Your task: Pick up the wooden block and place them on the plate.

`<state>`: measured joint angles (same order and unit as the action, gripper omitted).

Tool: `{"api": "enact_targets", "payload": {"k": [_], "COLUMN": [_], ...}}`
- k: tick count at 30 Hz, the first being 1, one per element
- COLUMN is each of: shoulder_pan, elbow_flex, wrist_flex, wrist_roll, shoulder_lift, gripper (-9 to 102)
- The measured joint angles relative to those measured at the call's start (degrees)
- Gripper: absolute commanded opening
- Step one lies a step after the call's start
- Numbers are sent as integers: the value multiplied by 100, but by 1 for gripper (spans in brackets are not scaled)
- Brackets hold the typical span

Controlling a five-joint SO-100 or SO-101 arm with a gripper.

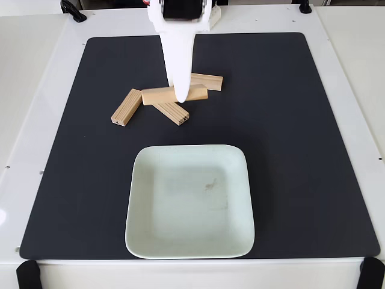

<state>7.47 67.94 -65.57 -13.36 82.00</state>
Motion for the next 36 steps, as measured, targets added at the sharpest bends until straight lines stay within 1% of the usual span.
{"api": "enact_targets", "payload": {"k": [8,15,19,29,33,36], "shoulder_pan": [0,0,0,0,0,0], "elbow_flex": [-1099,-1696,-1793,-1802,-1802,-1802], "wrist_flex": [0,167,167,167,167,167], "wrist_roll": [79,598,817,853,853,853], "shoulder_lift": [-1556,-2522,-2777,-2936,-2936,-2936], "gripper": [6,6,6,6,13,15]}}
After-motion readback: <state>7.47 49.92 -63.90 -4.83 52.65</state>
